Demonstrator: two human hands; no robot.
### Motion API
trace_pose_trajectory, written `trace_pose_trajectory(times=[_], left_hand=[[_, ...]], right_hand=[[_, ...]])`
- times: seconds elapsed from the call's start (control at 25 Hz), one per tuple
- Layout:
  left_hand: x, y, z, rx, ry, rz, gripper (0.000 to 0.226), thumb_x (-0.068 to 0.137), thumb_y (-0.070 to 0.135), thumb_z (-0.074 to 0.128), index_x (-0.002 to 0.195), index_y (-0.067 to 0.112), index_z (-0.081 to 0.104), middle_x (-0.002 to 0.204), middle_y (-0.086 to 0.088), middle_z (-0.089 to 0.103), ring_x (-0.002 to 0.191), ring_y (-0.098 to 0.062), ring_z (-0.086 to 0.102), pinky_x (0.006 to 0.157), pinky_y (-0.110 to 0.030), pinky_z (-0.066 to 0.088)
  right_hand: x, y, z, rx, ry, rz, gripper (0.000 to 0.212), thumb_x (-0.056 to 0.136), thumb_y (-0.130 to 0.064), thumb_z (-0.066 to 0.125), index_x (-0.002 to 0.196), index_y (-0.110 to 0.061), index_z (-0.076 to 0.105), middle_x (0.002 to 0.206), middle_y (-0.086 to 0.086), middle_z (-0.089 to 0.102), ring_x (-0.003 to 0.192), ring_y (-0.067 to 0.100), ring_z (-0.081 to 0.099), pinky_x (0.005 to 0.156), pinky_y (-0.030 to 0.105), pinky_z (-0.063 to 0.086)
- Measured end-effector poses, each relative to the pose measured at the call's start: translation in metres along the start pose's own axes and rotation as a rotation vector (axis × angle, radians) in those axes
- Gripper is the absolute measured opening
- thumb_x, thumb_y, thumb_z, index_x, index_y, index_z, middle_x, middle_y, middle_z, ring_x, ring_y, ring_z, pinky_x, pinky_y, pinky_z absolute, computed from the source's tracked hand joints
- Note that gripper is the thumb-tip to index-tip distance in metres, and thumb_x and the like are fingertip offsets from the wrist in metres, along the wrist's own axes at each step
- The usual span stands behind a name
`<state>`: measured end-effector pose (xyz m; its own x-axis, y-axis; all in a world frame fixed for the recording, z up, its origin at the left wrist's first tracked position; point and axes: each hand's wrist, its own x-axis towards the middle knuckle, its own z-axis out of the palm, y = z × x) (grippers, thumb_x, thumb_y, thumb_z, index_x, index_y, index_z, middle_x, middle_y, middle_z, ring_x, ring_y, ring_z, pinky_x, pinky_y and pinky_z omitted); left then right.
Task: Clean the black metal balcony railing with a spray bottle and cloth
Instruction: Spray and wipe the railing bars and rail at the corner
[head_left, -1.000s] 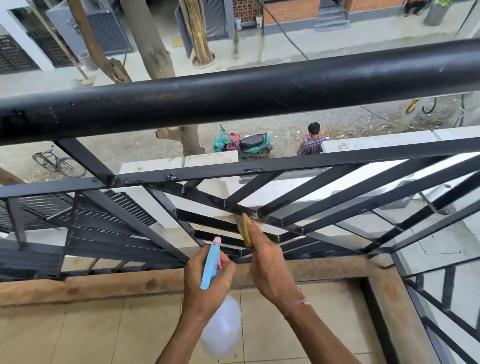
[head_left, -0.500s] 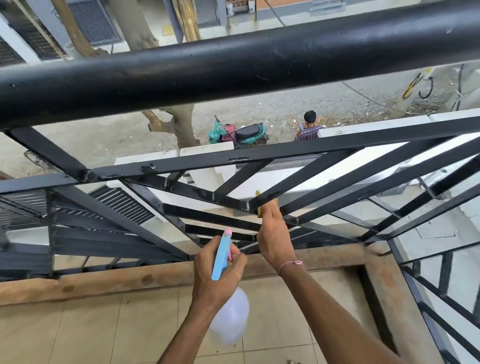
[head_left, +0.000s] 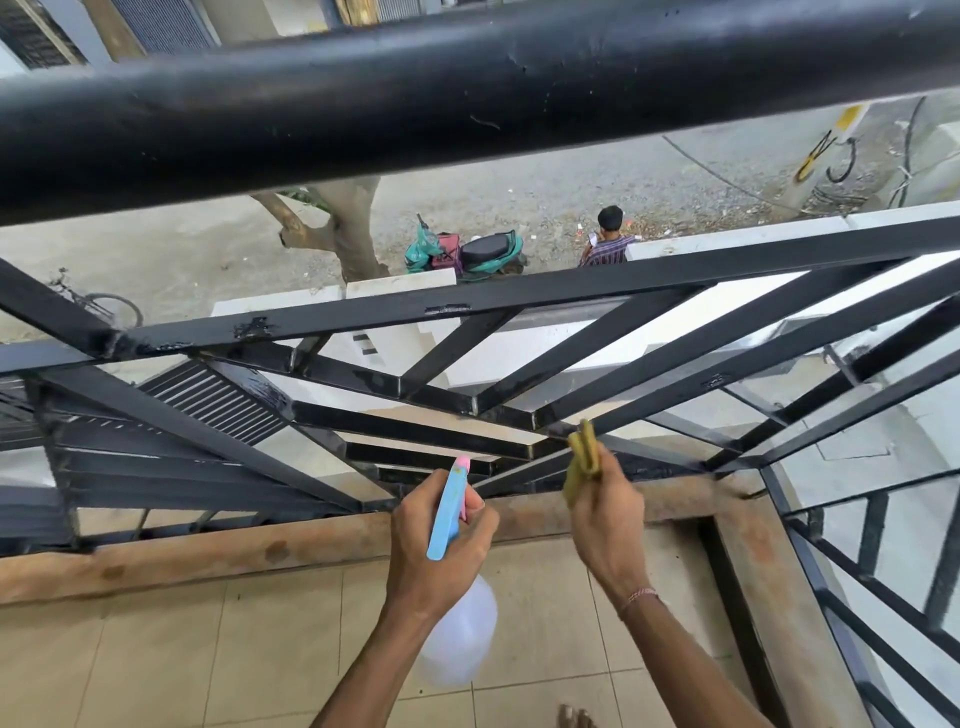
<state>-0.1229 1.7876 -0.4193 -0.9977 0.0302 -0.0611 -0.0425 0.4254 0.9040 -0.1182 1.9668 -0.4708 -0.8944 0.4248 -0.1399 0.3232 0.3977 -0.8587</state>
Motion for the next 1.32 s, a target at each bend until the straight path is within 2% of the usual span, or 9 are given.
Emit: trace_pose_trajectory(times=[0.12, 0.36, 0.56, 0.76, 0.84, 0.92, 1.04, 1.16, 1.32], left_hand=[[0.001, -0.006, 0.007, 0.002, 0.000, 0.026, 0.017, 0.079, 0.016, 0.071, 0.069, 0.019, 0.059, 0.060, 0.007, 0.053, 0.054, -0.010, 0.051, 0.051, -0.022, 0.046], [0.003, -0.007, 0.022, -0.005, -0.003, 0.007, 0.017, 0.079, 0.016, 0.072, 0.069, 0.020, 0.059, 0.061, 0.006, 0.054, 0.055, -0.009, 0.052, 0.052, -0.022, 0.046], [0.007, -0.010, 0.025, 0.005, 0.001, -0.004, 0.021, 0.080, 0.011, 0.075, 0.070, 0.021, 0.060, 0.062, 0.007, 0.055, 0.057, -0.010, 0.054, 0.053, -0.018, 0.046], [0.012, -0.012, 0.017, -0.011, 0.013, -0.017, 0.019, 0.084, 0.005, 0.077, 0.077, 0.017, 0.064, 0.065, 0.006, 0.059, 0.058, -0.013, 0.057, 0.053, -0.025, 0.052], [0.012, -0.013, 0.009, -0.064, 0.011, -0.031, 0.009, 0.082, 0.024, 0.076, 0.081, 0.022, 0.067, 0.070, 0.001, 0.064, 0.064, -0.020, 0.063, 0.056, -0.040, 0.059], [0.010, -0.012, 0.001, -0.111, 0.022, -0.049, 0.014, 0.079, 0.043, 0.072, 0.083, 0.029, 0.069, 0.073, 0.001, 0.064, 0.068, -0.025, 0.064, 0.059, -0.050, 0.060], [0.007, -0.011, -0.008, -0.092, 0.045, -0.027, 0.013, 0.075, 0.049, 0.068, 0.078, 0.037, 0.067, 0.064, 0.005, 0.058, 0.060, -0.020, 0.057, 0.055, -0.045, 0.056], [0.002, -0.016, -0.013, -0.077, 0.089, -0.034, 0.015, 0.074, 0.044, 0.067, 0.072, 0.030, 0.061, 0.061, -0.003, 0.054, 0.056, -0.030, 0.053, 0.051, -0.048, 0.053], [-0.003, -0.027, -0.021, -0.072, 0.108, -0.050, 0.020, 0.080, 0.037, 0.071, 0.076, 0.020, 0.061, 0.070, -0.013, 0.060, 0.062, -0.039, 0.058, 0.052, -0.056, 0.054]], right_hand=[[0.035, 0.007, -0.004, 0.009, 0.104, -0.011, 0.033, 0.102, 0.000, 0.044, 0.131, -0.010, 0.054, 0.094, -0.002, 0.062, 0.076, 0.012, 0.057, 0.069, 0.015, 0.049], [0.067, 0.017, 0.031, -0.271, -0.158, -0.096, 0.035, 0.087, 0.020, 0.038, 0.103, -0.008, 0.052, 0.099, 0.006, 0.053, 0.076, 0.022, 0.052, 0.072, 0.039, 0.053], [0.047, 0.025, 0.023, -0.260, -0.152, -0.148, 0.042, 0.093, 0.013, 0.044, 0.128, -0.010, 0.048, 0.107, 0.008, 0.061, 0.080, 0.018, 0.057, 0.074, 0.029, 0.055], [-0.009, -0.030, -0.001, 0.049, -0.169, -0.107, 0.034, 0.101, -0.002, 0.049, 0.132, -0.012, 0.058, 0.074, -0.004, 0.063, 0.059, 0.016, 0.057, 0.049, 0.016, 0.044], [-0.025, -0.063, -0.004, 0.135, -0.139, -0.197, 0.043, 0.099, -0.001, 0.051, 0.138, -0.019, 0.056, 0.086, -0.005, 0.069, 0.065, 0.013, 0.060, 0.054, 0.014, 0.046], [-0.022, -0.091, 0.003, 0.166, -0.064, -0.305, 0.052, 0.096, 0.004, 0.051, 0.143, -0.018, 0.052, 0.120, -0.005, 0.068, 0.095, 0.007, 0.065, 0.081, 0.015, 0.053], [0.007, -0.118, 0.031, -0.056, 0.014, -0.535, 0.060, 0.088, 0.006, 0.033, 0.147, -0.002, 0.042, 0.149, 0.014, 0.046, 0.139, 0.025, 0.043, 0.118, 0.032, 0.034], [0.037, -0.120, 0.061, -0.577, -0.105, -0.669, 0.057, 0.090, -0.003, 0.019, 0.143, 0.002, 0.042, 0.146, 0.027, 0.042, 0.144, 0.041, 0.032, 0.123, 0.053, 0.015], [0.034, -0.106, 0.069, -0.953, -0.173, -0.661, 0.048, 0.098, -0.011, 0.025, 0.143, 0.004, 0.035, 0.135, 0.028, 0.052, 0.136, 0.041, 0.044, 0.125, 0.053, 0.004]])
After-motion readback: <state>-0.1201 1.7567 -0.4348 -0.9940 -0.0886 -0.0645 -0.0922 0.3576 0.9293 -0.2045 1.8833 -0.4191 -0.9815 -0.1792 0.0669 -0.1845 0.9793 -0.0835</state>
